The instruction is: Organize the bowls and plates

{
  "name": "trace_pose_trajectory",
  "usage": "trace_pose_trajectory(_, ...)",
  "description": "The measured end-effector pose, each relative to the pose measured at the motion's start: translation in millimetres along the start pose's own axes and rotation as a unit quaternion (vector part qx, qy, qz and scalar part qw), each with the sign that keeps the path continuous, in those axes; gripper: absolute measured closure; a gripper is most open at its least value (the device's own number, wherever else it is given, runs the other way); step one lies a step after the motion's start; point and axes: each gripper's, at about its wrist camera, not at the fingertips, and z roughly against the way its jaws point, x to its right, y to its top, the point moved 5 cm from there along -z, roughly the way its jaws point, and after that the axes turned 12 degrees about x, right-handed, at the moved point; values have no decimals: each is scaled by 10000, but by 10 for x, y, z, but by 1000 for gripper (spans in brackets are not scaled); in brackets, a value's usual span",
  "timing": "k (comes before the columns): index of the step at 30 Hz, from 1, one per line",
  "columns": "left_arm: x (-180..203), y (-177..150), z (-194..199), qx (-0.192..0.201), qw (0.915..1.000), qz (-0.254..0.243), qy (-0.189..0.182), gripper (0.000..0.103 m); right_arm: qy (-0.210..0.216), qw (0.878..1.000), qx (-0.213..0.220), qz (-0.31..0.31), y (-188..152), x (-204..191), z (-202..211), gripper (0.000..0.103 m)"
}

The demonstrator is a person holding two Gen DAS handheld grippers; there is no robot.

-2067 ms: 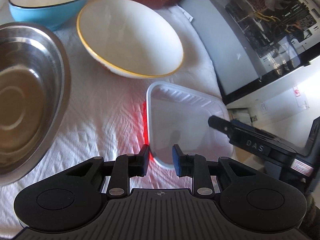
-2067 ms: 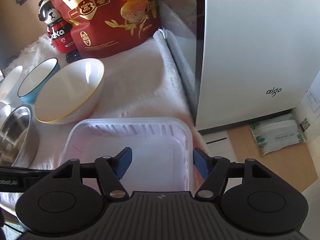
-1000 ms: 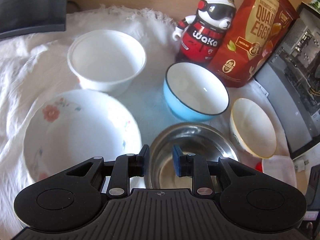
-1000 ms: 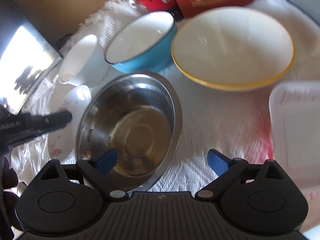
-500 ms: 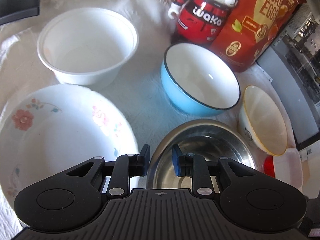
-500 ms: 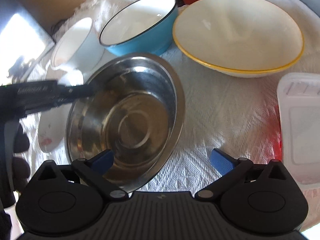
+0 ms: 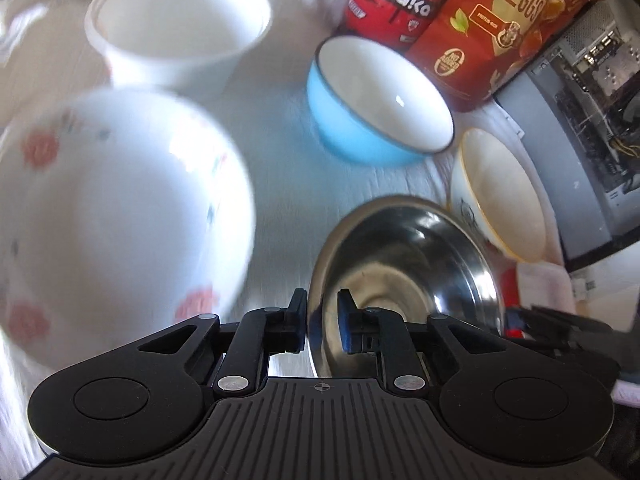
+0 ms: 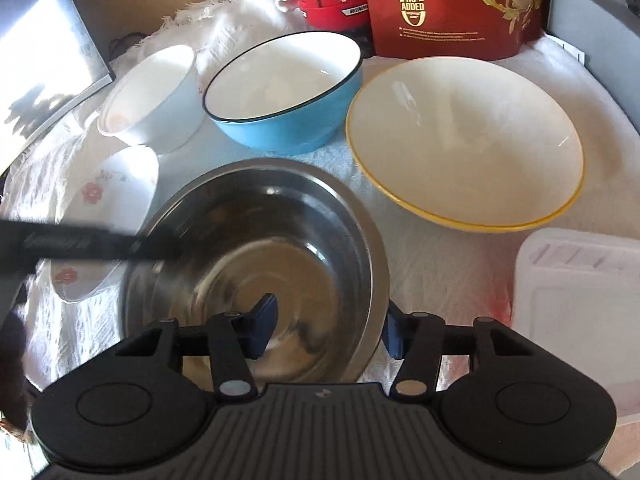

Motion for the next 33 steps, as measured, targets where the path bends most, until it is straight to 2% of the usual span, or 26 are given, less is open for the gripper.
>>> trace_pose_trajectory(4,-75,-159,108,-38,9999,160,27,86,120,9999,-29,74,-30,-74,12,49)
trace_pose_trajectory(8,-103,-196,21,-116,9992,366,95,85,262,9995,-63,167,-68,-112,15,49)
trace_pose_trajectory(13,-21,-166,51,-149,9987,136,466,82,167,9998,-57,109,-68,-151,35,49)
trace_pose_trajectory(19,-95,164,504,488,9986,103,155,82,187,9992,334,74,122,-305,290,49)
trace_pose_trajectory(24,-529,456,762,892,9949,282,376,82,404,9976,527,205,377,-688,261,49)
trace_pose_trajectory(28,-973,556,802,812,9941,490,531,82,453,9972,464,377,441,-1125,15,49)
trace_pose_trajectory(33,-1359,597,772,648,9948,440,656,82,316,9975,328,546,381,-1636,-281,49)
